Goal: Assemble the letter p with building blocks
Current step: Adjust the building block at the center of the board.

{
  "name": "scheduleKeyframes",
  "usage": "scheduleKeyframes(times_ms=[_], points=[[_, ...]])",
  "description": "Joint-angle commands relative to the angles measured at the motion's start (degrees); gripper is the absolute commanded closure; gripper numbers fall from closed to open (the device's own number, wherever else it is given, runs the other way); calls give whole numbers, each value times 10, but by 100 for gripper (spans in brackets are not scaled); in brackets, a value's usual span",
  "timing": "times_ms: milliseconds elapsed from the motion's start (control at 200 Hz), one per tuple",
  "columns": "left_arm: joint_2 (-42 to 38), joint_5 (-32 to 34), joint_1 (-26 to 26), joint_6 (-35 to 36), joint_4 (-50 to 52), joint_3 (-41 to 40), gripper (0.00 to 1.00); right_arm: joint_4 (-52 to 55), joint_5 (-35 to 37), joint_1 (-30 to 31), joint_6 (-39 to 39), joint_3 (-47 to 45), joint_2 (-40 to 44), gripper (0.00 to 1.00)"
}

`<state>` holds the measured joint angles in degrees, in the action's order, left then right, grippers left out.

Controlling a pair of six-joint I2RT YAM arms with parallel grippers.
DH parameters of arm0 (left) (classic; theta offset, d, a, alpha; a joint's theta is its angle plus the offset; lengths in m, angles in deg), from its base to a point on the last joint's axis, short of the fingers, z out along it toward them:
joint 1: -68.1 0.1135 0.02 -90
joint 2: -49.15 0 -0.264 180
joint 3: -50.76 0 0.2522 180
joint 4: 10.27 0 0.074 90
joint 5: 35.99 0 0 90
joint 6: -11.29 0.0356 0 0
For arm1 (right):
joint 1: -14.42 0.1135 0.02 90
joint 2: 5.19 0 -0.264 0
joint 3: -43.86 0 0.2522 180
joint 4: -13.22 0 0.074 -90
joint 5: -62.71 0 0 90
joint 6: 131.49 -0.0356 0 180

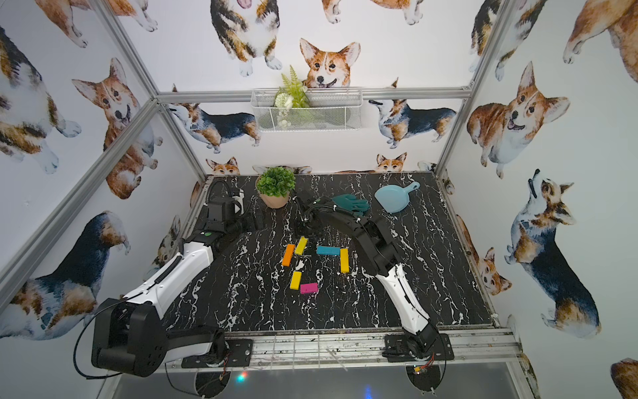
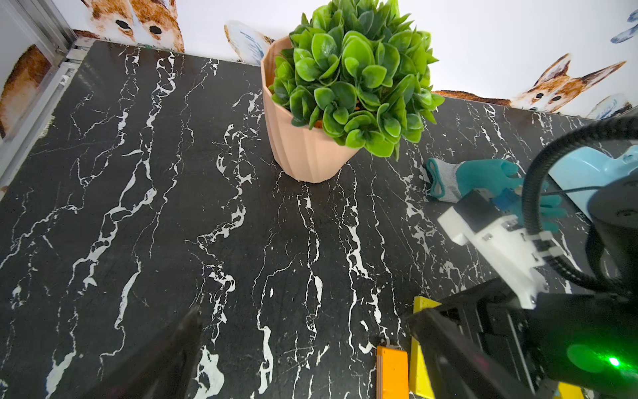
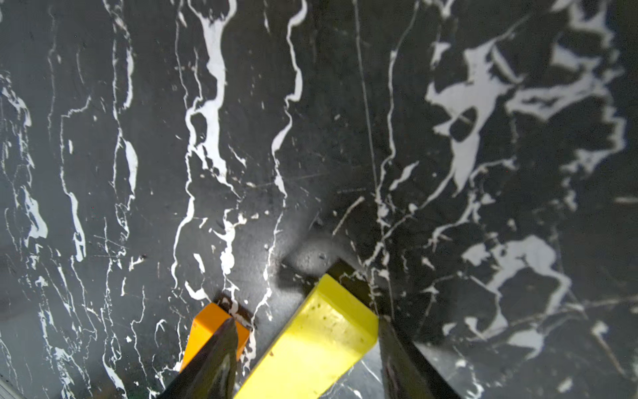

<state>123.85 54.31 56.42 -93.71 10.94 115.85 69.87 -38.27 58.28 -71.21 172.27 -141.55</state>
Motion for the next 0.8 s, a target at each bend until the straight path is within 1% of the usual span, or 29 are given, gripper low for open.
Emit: scheduleKeyframes(times_ms=[0,185,330,425,586,796], points=[[0,-2,1,2,-1,3,0,37,18,1,5,36,-21,34],[0,-2,1,2,-2,2,0,99,69,19,46,105,-55,36],[0,-2,1,3,0,2,0,134,115,36,65,129,-66,36],[1,-3,1,2,-1,2,0,141,137,43,69,118,-60,36],[4,-7,1,0,-6,1,0,121,154,48,55,68,-36,35],[4,-7,1,-1,-7,-1,0,96,148,49,41,27,-12,35]])
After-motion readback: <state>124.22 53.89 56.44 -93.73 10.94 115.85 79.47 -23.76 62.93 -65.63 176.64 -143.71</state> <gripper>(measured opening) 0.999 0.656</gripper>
